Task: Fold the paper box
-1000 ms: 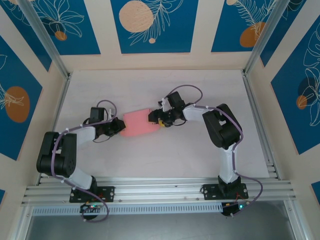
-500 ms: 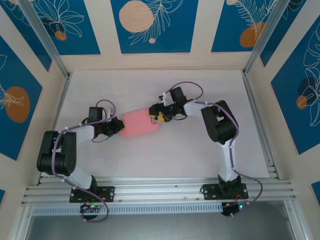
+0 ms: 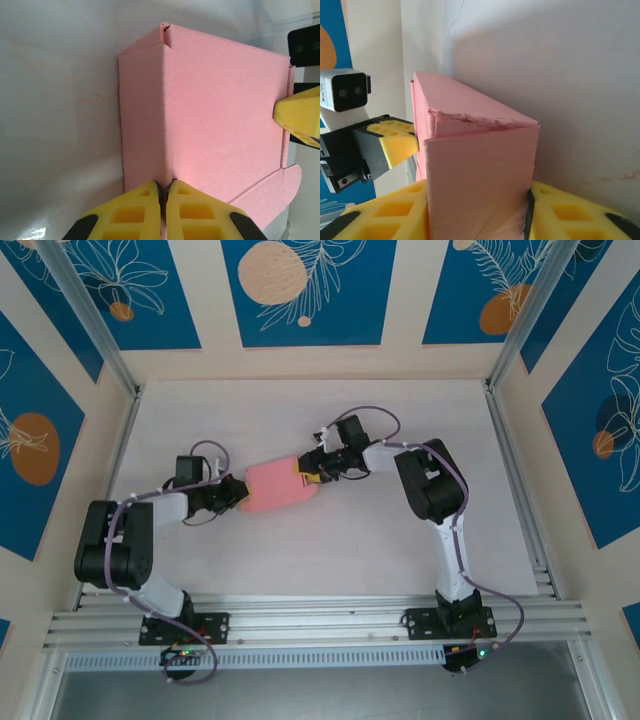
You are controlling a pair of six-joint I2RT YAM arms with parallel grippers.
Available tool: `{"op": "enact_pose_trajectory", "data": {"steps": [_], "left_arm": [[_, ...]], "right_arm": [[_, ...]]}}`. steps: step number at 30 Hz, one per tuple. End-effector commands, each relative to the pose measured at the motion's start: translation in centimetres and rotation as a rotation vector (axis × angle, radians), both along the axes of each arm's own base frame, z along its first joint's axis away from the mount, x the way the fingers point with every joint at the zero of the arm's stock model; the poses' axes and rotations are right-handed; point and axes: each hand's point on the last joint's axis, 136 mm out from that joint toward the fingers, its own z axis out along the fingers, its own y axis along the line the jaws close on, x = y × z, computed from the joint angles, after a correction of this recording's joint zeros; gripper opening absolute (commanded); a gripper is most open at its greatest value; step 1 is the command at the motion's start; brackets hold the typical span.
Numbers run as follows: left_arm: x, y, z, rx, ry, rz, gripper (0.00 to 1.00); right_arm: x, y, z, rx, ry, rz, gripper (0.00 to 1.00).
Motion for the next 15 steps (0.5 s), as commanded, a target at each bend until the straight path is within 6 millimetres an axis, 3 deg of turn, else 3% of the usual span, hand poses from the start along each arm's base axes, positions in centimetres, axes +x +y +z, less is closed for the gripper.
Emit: {"op": "enact_pose_trajectory", "data": {"steps": [1, 5, 7, 9, 12, 15], "left_arm": [[-3.6, 1.1, -3.9, 0.056, 0.186, 0.039, 0.09], [-3.0, 1.1, -2.0, 0.046, 0.124, 0.055, 0.16], [-2.4, 1.1, -0.4, 0.038, 0.066, 0.065, 0.31], [-1.7, 1.2, 2.0, 0.035, -0.026, 0.075, 0.49], [-0.7, 1.7, 6.7, 0.074, -0.210, 0.083, 0.69], [-0.4, 1.2, 12.3, 0.162, -0.513, 0.002, 0.87]], "right_arm": [[-2.3, 1.0, 0.4, 0.030, 0.051, 0.042, 0.35], [-2.5, 0.4, 1.9, 0.036, 0.064, 0.004, 0.28], [-2.7, -0.2, 2.7, 0.025, 0.084, -0.021, 0.26], [-2.9, -1.0, 3.3, 0.017, 0.118, -0.048, 0.25], [-3.4, -2.6, 4.5, 0.015, 0.188, -0.092, 0.20], [-4.5, -3.9, 5.6, 0.030, 0.268, -0.103, 0.18]]}}
